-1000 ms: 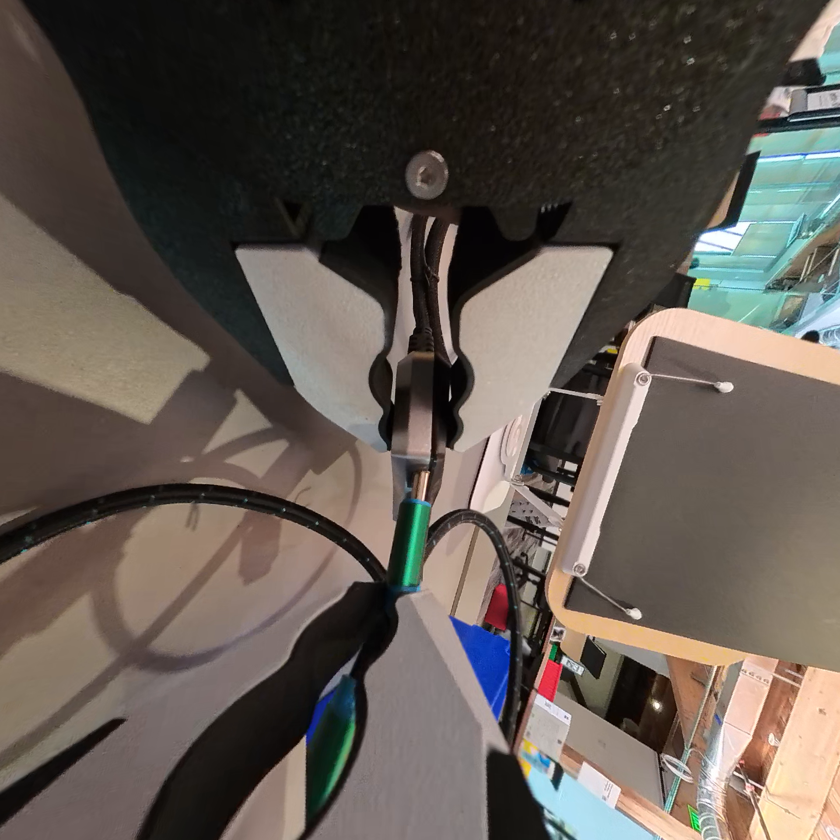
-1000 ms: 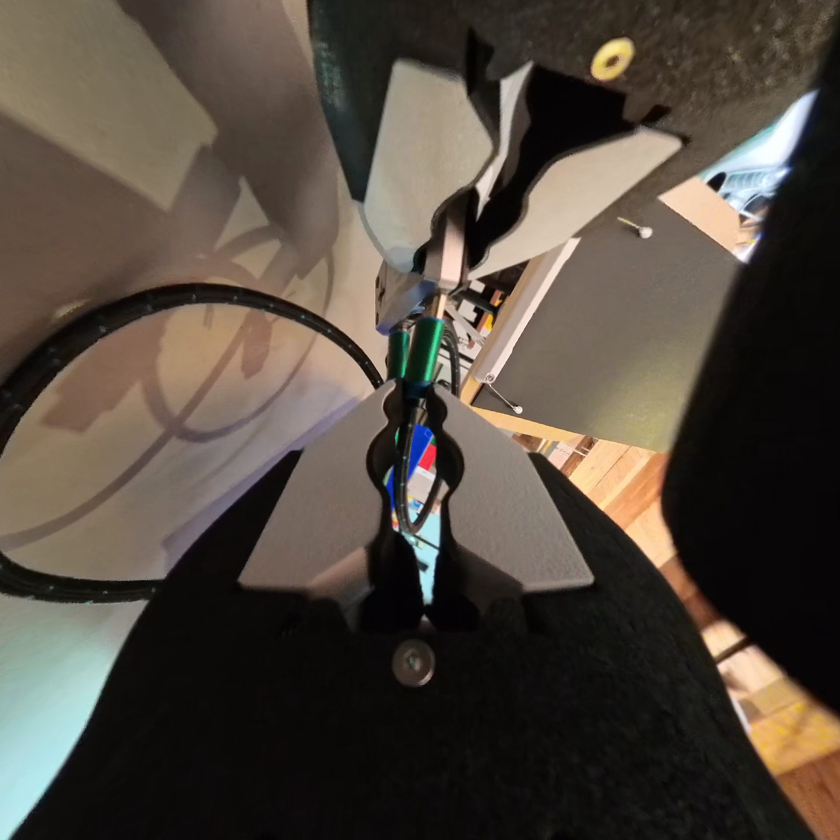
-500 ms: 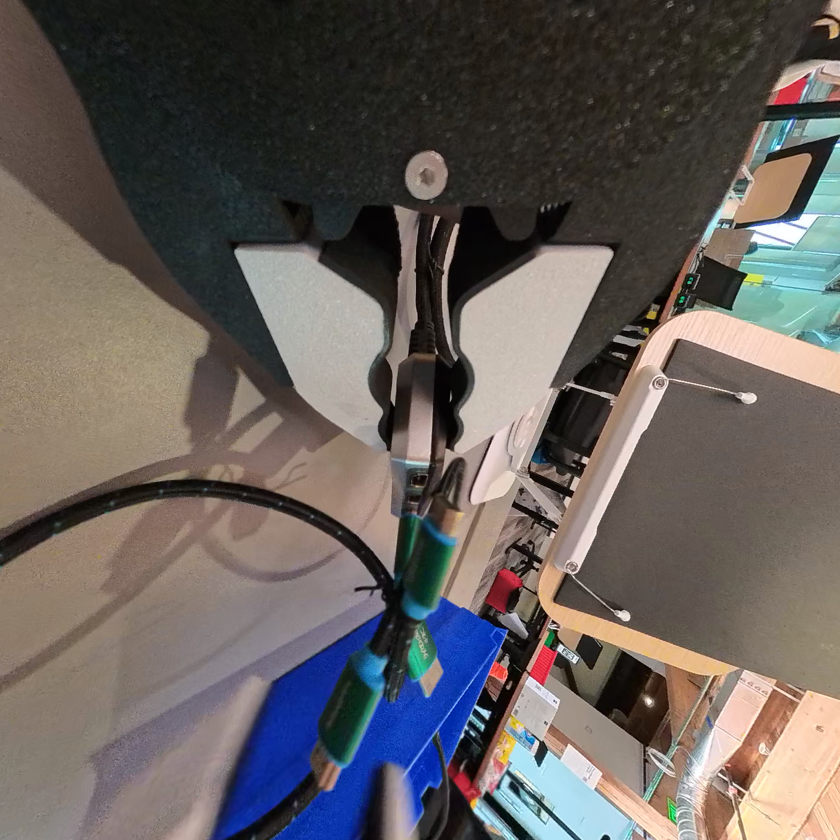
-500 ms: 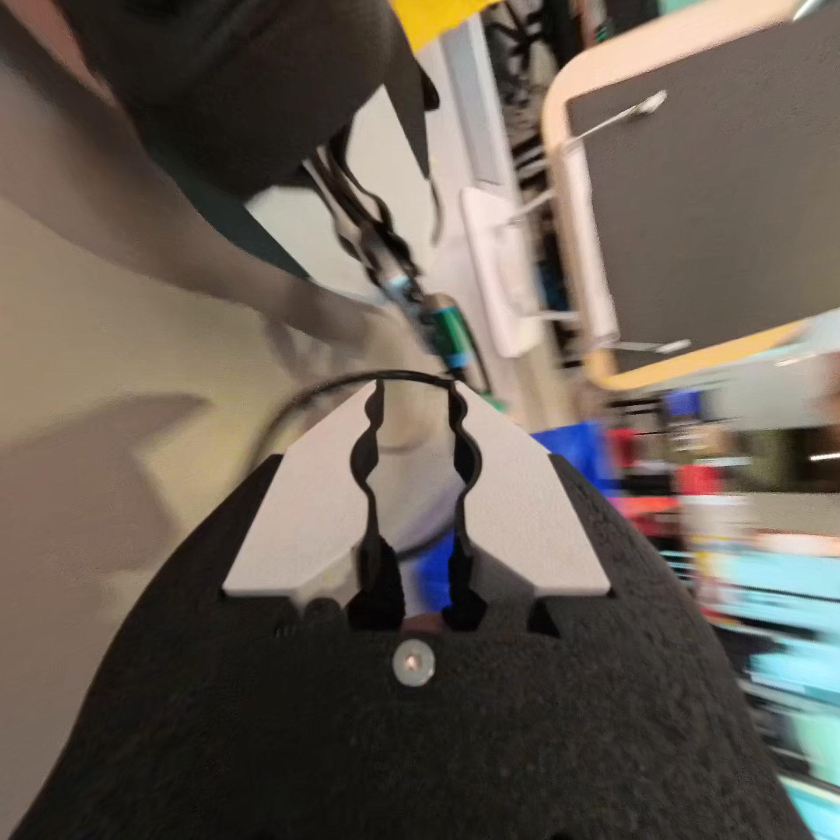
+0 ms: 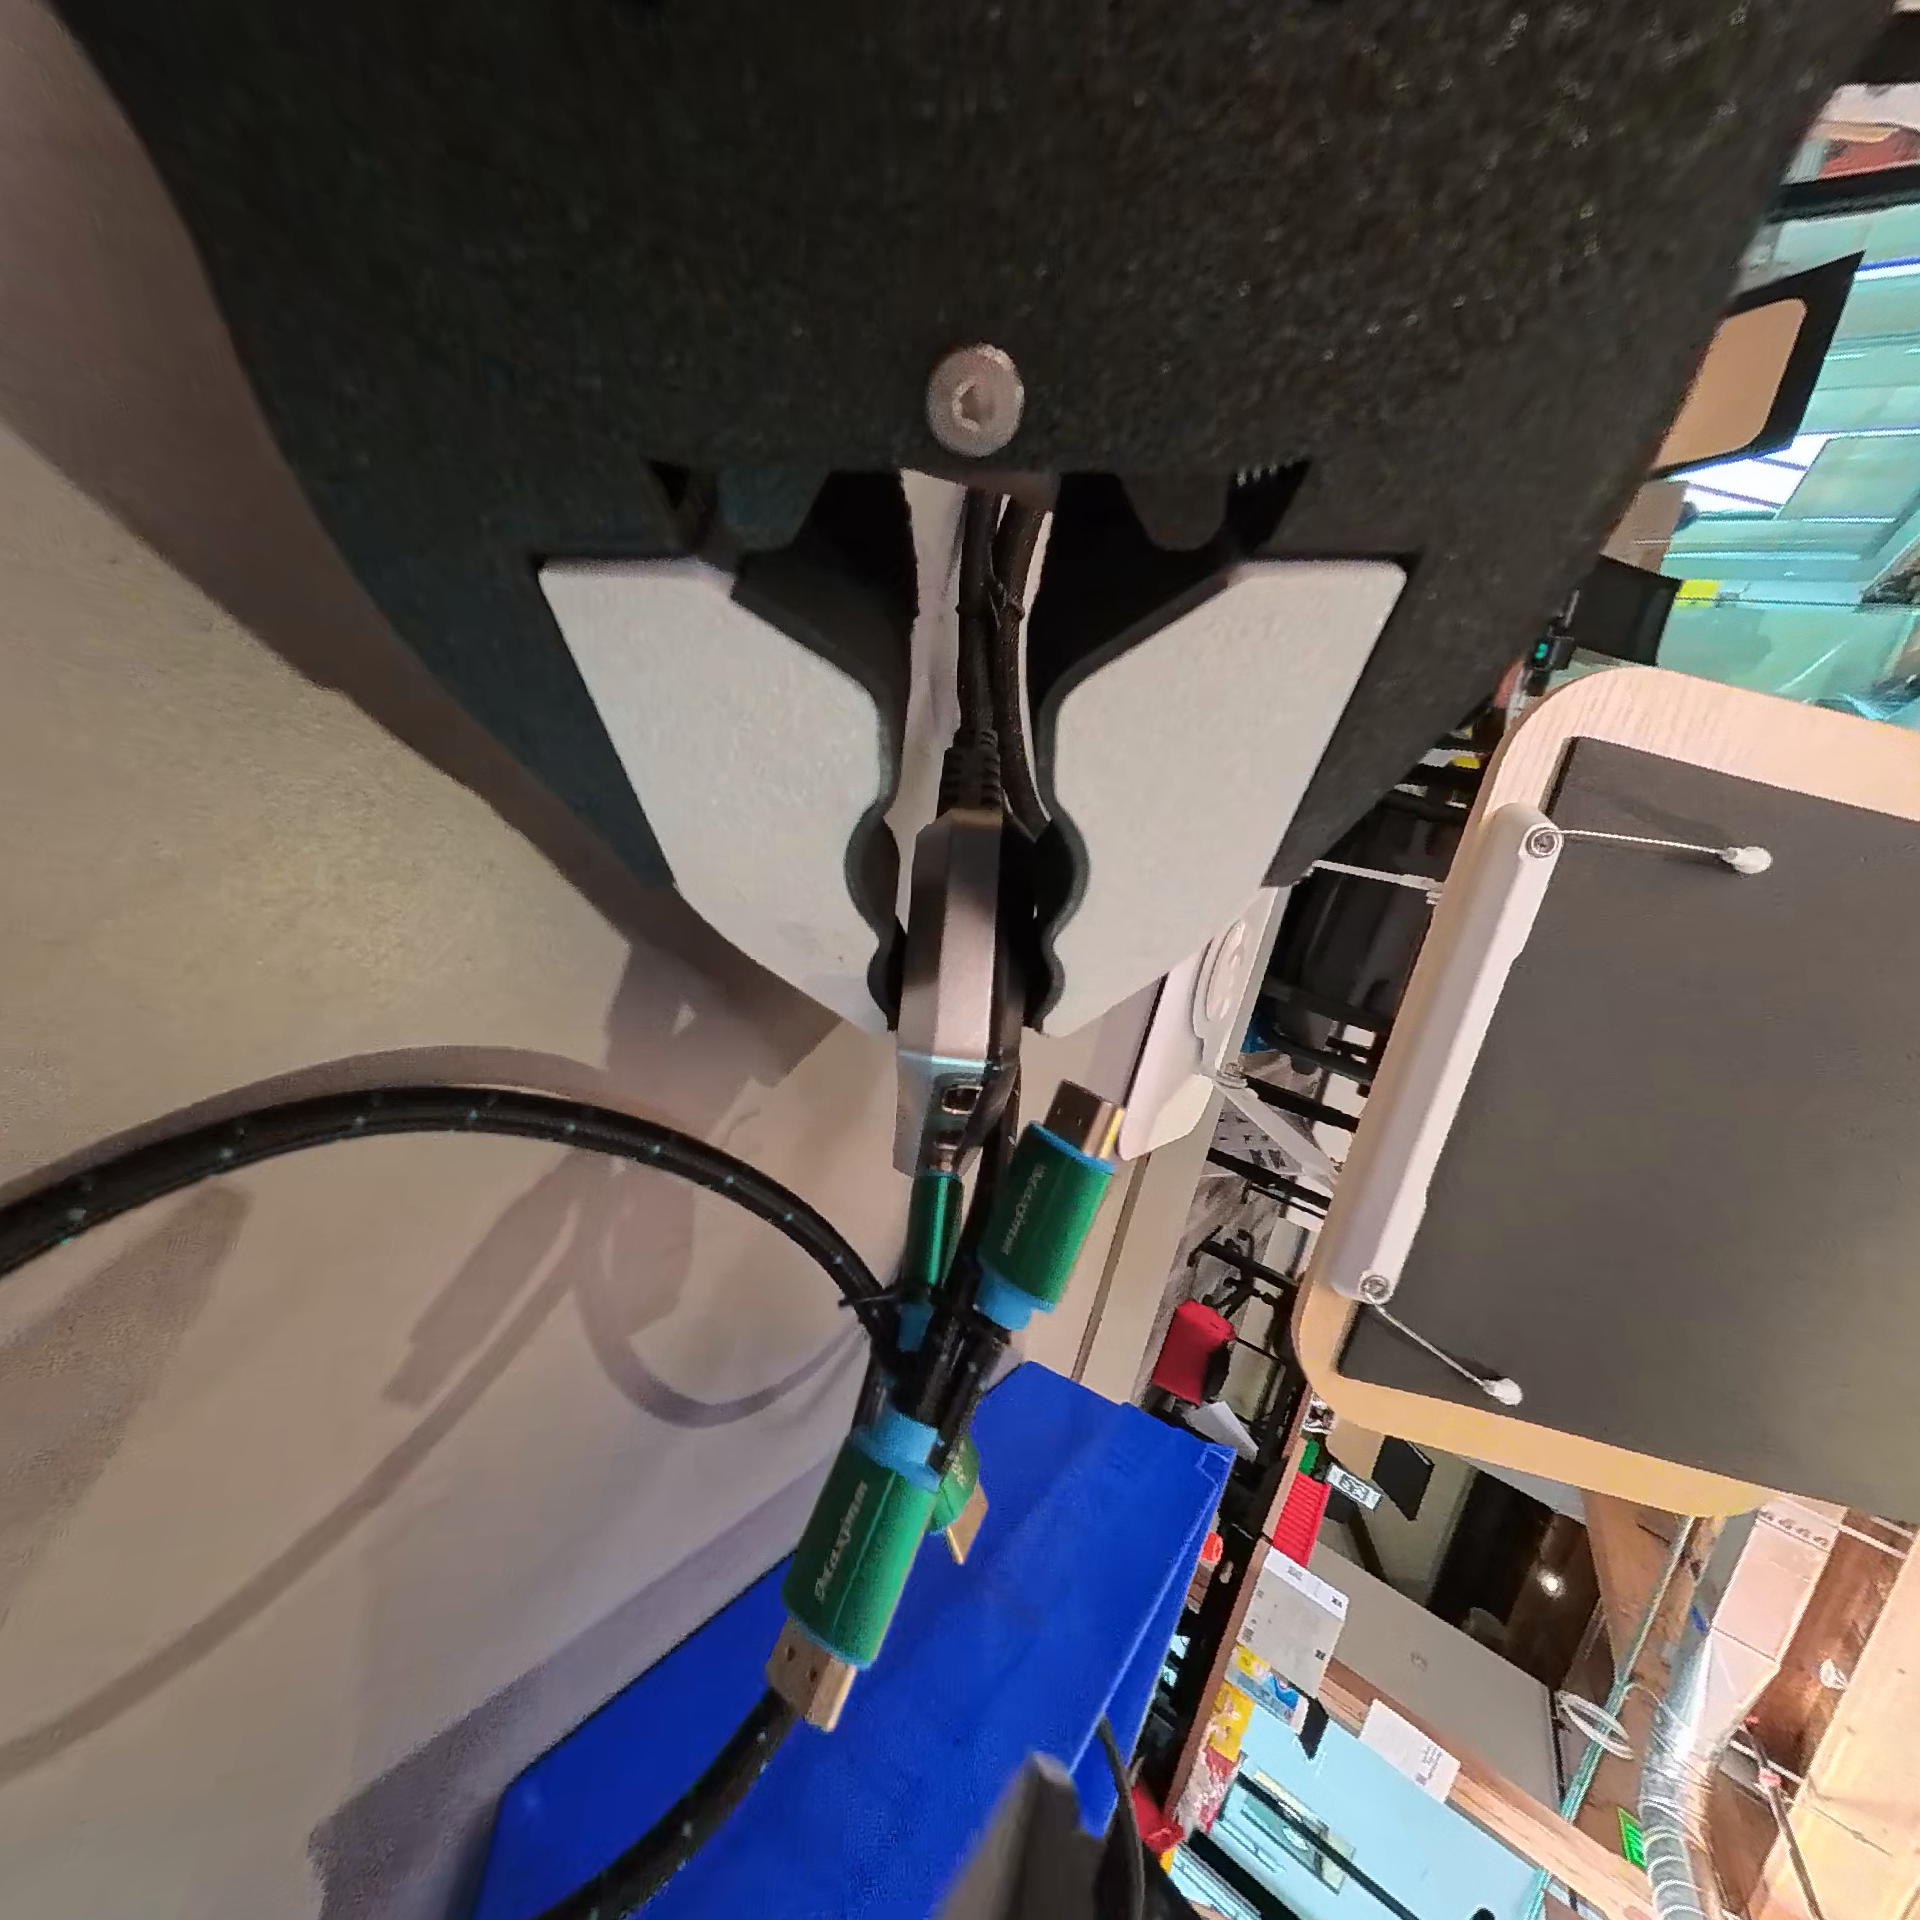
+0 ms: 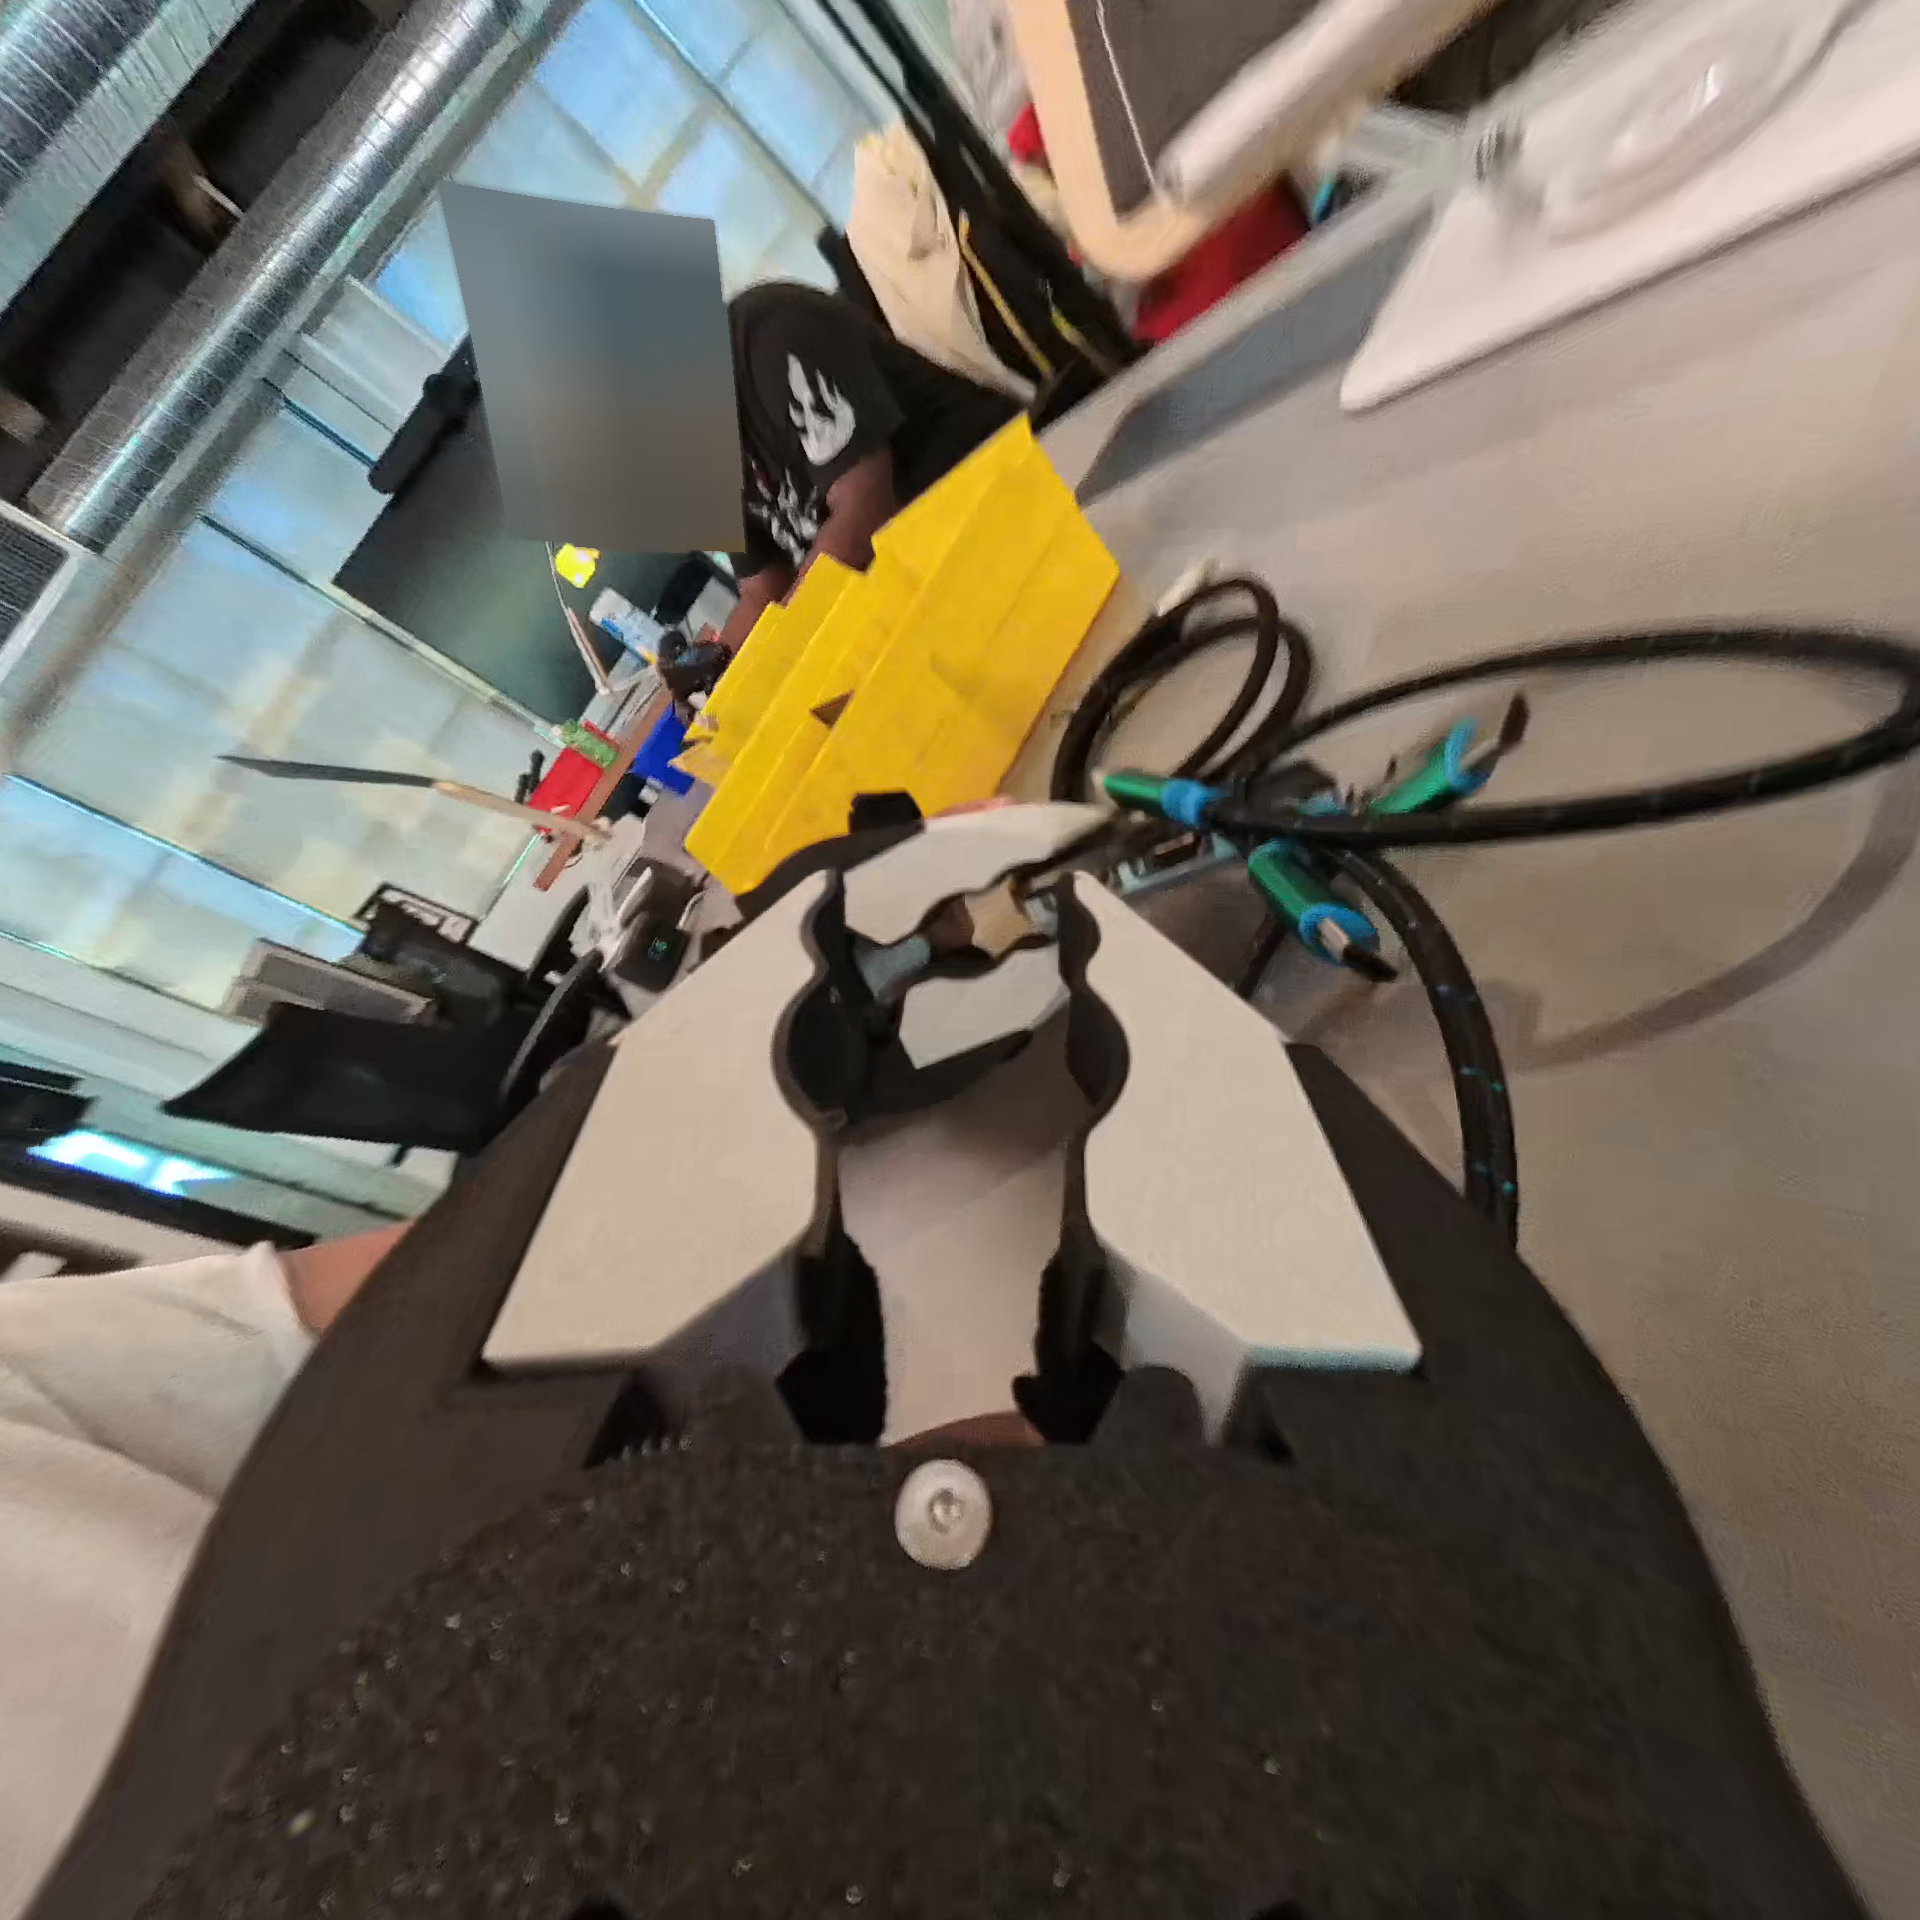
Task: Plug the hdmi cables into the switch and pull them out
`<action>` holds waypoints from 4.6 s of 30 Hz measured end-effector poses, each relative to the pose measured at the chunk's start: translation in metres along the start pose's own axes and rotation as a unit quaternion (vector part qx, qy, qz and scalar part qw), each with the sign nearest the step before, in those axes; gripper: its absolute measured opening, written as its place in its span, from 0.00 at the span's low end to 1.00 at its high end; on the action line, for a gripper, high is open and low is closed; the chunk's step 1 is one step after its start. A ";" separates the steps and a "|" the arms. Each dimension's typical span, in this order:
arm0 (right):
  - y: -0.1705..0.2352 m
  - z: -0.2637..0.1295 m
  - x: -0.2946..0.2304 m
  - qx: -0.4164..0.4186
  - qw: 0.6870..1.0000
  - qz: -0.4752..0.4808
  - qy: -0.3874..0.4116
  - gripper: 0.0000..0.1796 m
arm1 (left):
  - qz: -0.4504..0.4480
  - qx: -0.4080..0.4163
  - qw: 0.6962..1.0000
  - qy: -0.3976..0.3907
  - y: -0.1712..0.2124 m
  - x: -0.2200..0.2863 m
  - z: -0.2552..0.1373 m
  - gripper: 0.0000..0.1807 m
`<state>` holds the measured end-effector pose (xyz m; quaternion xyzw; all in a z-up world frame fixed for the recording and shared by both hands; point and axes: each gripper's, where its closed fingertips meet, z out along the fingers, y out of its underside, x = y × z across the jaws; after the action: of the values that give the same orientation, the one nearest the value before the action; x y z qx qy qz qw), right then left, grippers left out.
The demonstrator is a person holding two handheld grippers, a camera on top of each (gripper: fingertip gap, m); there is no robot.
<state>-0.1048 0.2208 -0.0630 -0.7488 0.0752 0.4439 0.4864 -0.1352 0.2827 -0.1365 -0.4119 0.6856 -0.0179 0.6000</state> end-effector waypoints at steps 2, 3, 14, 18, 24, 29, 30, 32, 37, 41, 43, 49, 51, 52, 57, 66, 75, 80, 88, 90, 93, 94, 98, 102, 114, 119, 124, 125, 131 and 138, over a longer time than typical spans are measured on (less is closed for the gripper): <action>0.019 0.008 0.008 -0.028 0.998 0.050 0.002 0.24 | 0.006 -0.002 1.000 -0.001 0.001 0.001 0.000 0.12; 0.028 0.012 0.012 -0.030 0.996 0.082 0.003 0.26 | 0.009 -0.003 1.000 -0.001 0.001 0.001 0.000 0.12; 0.025 0.039 0.080 0.110 0.953 0.270 0.078 0.30 | 0.099 -0.035 0.994 0.003 0.006 0.018 0.003 0.12; 0.025 0.042 0.090 0.114 0.951 0.277 0.083 0.22 | 0.119 -0.039 0.992 -0.004 0.005 0.019 0.004 0.11; 0.017 0.037 0.082 0.128 0.947 0.293 0.020 0.02 | 0.120 -0.045 0.992 -0.004 0.005 0.019 0.003 0.11; 0.026 0.026 0.060 0.103 0.969 0.225 0.026 0.00 | 0.109 -0.066 0.992 -0.008 0.016 0.010 0.006 0.12; 0.028 0.023 0.054 0.095 0.976 0.195 0.034 0.00 | 0.107 -0.070 0.992 -0.009 0.019 0.008 0.006 0.12; 0.030 0.017 0.042 0.065 0.990 0.117 0.046 0.00 | 0.104 -0.074 0.992 -0.010 0.023 0.005 0.006 0.12; 0.003 0.014 0.053 -0.021 0.961 -0.215 0.172 0.22 | 0.112 -0.071 0.991 -0.009 0.024 0.005 0.006 0.11; 0.004 0.033 0.087 -0.143 0.891 -0.369 0.224 0.28 | 0.110 -0.065 0.992 -0.006 0.023 0.005 0.005 0.11; 0.015 0.042 0.104 -0.198 0.860 -0.411 0.230 0.28 | 0.108 -0.065 0.992 -0.005 0.023 0.005 0.005 0.11; -0.005 0.026 0.091 -0.168 0.748 -0.568 0.299 0.11 | 0.103 -0.076 0.992 -0.008 0.027 0.002 0.007 0.11; -0.005 0.009 0.069 -0.161 0.709 -0.616 0.304 0.10 | 0.096 -0.081 0.992 -0.009 0.030 0.000 0.007 0.12; -0.001 -0.002 0.061 -0.169 0.683 -0.642 0.305 0.10 | 0.094 -0.085 0.992 -0.010 0.031 -0.001 0.007 0.12; 0.065 -0.056 0.052 -0.262 0.635 -0.669 0.283 0.10 | 0.092 -0.109 0.990 -0.018 0.040 -0.007 0.009 0.12; 0.133 -0.080 0.024 -0.224 0.899 -0.353 0.130 0.25 | 0.084 -0.108 0.990 -0.017 0.041 -0.007 0.009 0.12; 0.123 -0.066 0.043 -0.242 0.952 -0.185 0.027 0.29 | 0.079 -0.098 0.992 -0.013 0.038 -0.006 0.009 0.11; 0.127 -0.052 0.044 -0.272 0.933 -0.231 0.036 0.04 | 0.081 -0.091 0.992 -0.012 0.037 -0.005 0.008 0.11; 0.068 -0.058 0.021 -0.293 0.837 -0.435 0.155 0.04 | 0.125 -0.027 0.991 -0.026 0.016 -0.007 0.000 0.12; 0.057 -0.050 0.014 -0.329 0.795 -0.482 0.168 0.04 | 0.135 -0.015 0.990 -0.024 0.010 -0.004 -0.002 0.11; 0.046 -0.028 0.017 -0.364 0.776 -0.483 0.177 0.04 | 0.156 -0.011 0.987 -0.028 0.005 0.000 -0.003 0.11; 0.043 -0.021 0.022 -0.377 0.764 -0.490 0.184 0.04 | 0.159 -0.010 0.987 -0.027 0.004 0.001 -0.003 0.11; 0.041 -0.006 0.035 -0.419 0.716 -0.526 0.188 0.04 | 0.154 0.008 0.988 -0.023 -0.001 0.002 -0.006 0.11; 0.040 -0.004 0.042 -0.442 0.702 -0.528 0.182 0.04 | 0.159 0.022 0.987 -0.018 -0.005 0.004 -0.009 0.11; 0.045 -0.004 0.044 -0.449 0.715 -0.516 0.146 0.04 | 0.165 0.036 0.986 -0.013 -0.008 0.008 -0.010 0.11; 0.044 -0.004 0.043 -0.443 0.730 -0.503 0.135 0.04 | 0.175 0.040 0.983 -0.026 -0.010 0.006 -0.011 0.11; 0.041 -0.004 0.040 -0.431 0.749 -0.488 0.126 0.04 | 0.192 0.044 0.980 -0.038 -0.012 0.005 -0.012 0.11; 0.041 -0.005 0.039 -0.430 0.751 -0.485 0.123 0.04 | 0.193 0.045 0.979 -0.040 -0.012 0.005 -0.013 0.11; 0.044 -0.005 0.037 -0.436 0.741 -0.496 0.125 0.04 | 0.197 0.051 0.978 -0.048 -0.015 0.004 -0.014 0.11; 0.043 -0.006 0.035 -0.439 0.736 -0.502 0.116 0.04 | 0.191 0.062 0.978 -0.055 -0.019 0.002 -0.017 0.11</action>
<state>-0.1040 0.2050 -0.1166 -0.8542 -0.4586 0.0288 0.2434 -0.1387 0.2615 -0.1235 -0.2360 0.7153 0.0770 0.6532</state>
